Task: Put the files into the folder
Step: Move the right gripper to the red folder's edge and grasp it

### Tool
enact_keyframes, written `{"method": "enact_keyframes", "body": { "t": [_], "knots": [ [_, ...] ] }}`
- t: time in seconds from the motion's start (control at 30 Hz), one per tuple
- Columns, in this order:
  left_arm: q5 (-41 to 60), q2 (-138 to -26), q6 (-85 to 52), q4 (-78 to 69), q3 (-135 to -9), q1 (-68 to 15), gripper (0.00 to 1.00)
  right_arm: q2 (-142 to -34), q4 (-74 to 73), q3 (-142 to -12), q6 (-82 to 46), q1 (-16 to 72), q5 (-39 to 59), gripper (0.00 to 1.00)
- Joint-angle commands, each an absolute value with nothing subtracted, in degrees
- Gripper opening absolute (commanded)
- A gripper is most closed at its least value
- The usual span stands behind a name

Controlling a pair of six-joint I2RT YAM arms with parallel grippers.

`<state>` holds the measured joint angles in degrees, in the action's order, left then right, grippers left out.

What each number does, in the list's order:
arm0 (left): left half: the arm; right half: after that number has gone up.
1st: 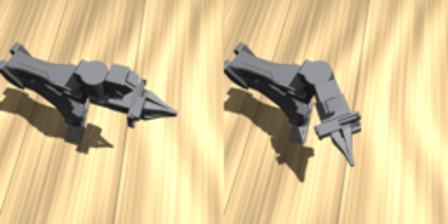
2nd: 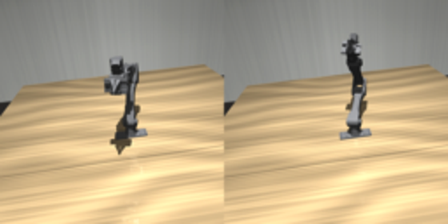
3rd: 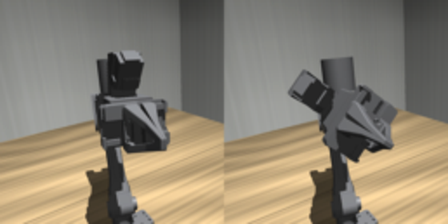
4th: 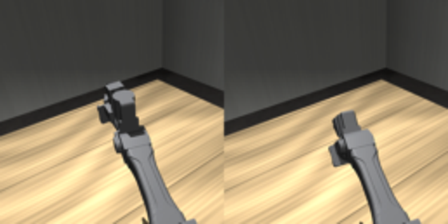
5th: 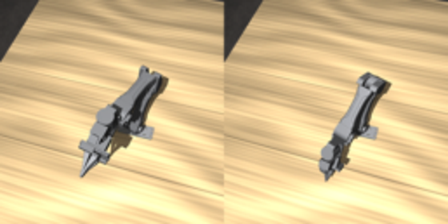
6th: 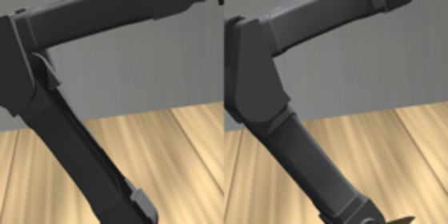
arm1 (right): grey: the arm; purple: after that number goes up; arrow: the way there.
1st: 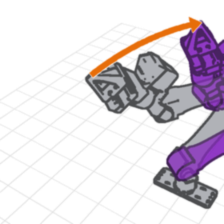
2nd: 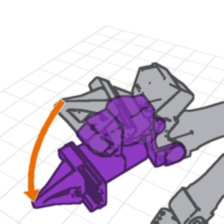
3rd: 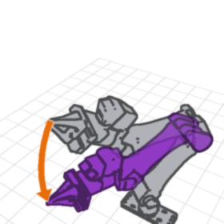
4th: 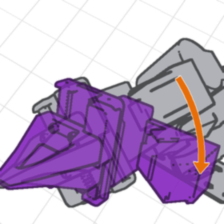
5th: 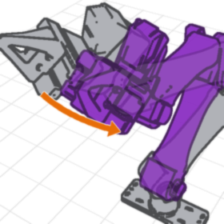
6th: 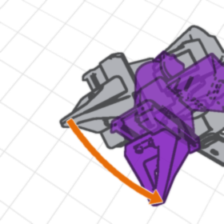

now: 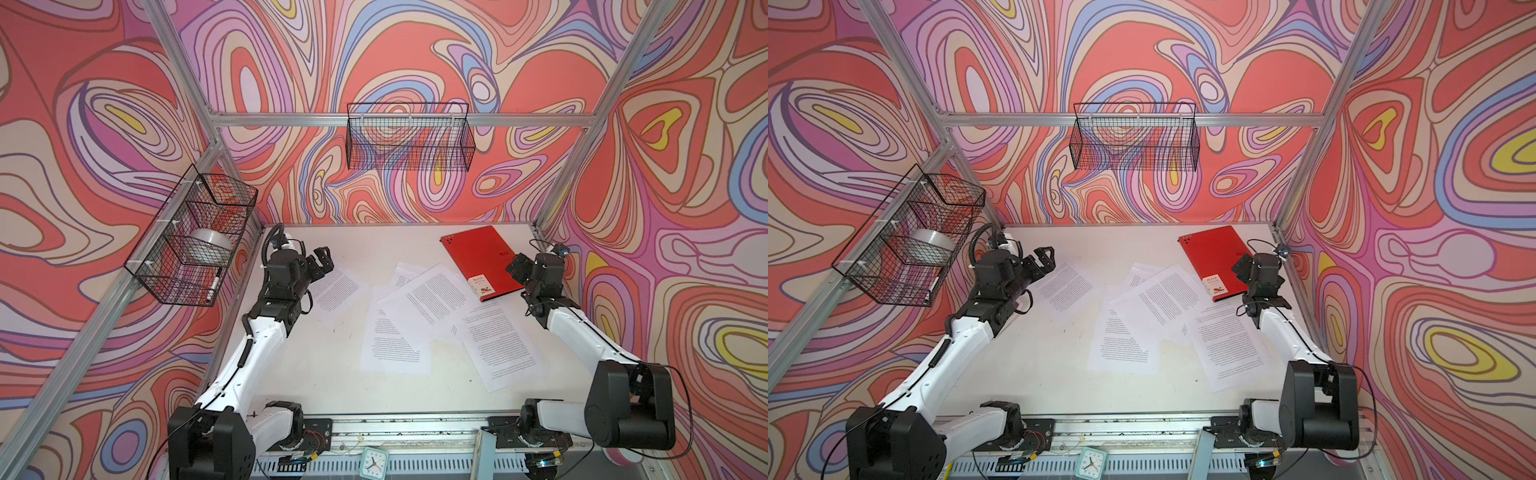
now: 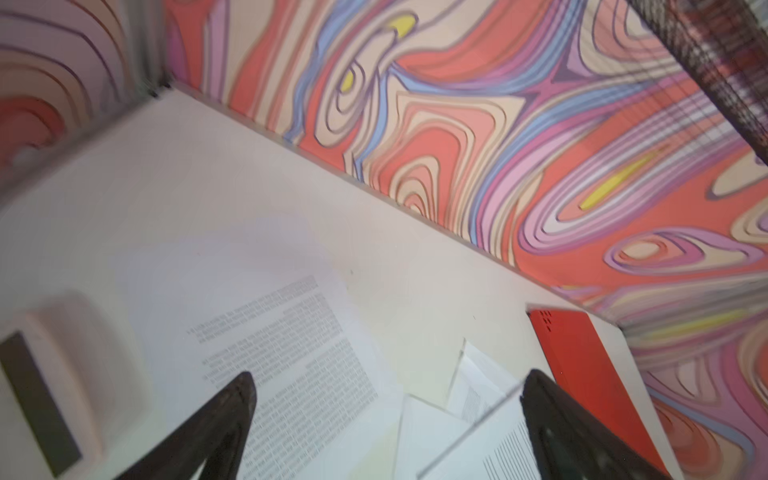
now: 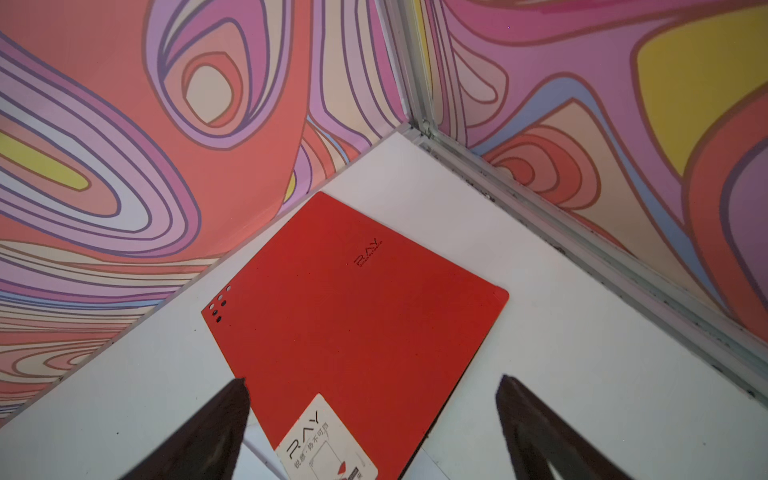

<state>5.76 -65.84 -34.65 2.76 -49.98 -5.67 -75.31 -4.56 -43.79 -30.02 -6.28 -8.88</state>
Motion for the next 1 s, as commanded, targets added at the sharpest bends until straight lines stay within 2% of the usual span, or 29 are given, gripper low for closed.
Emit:
{"method": "enact_keyframes", "body": {
  "t": [0.0, 0.1, 0.33, 0.87, 0.97],
  "knots": [
    [22.97, -64.63, -36.74, 14.34, -54.05, -5.63, 1.0, -77.02, -4.19, -42.15, -38.91, -9.17, 9.44, 0.93],
    [27.62, -65.13, -33.54, 21.22, -57.38, -5.63, 1.0, -80.03, -12.09, -38.64, -44.85, -9.42, 17.48, 0.83],
    [30.32, -63.55, -28.71, 25.0, -57.4, -5.63, 1.0, -91.1, -27.97, -34.03, -55.11, -11.03, 24.76, 0.72],
    [31.5, -61.98, -25.84, 25.05, -55.64, -5.63, 1.0, -100.65, -40.22, -32.78, -61.88, -12.56, 25.17, 0.7],
    [31.74, -62.11, -26.18, 25.04, -55.37, -5.63, 1.0, -104.66, -46.61, -32.65, -64.13, -13.3, 26.95, 0.67]
  ]
}}
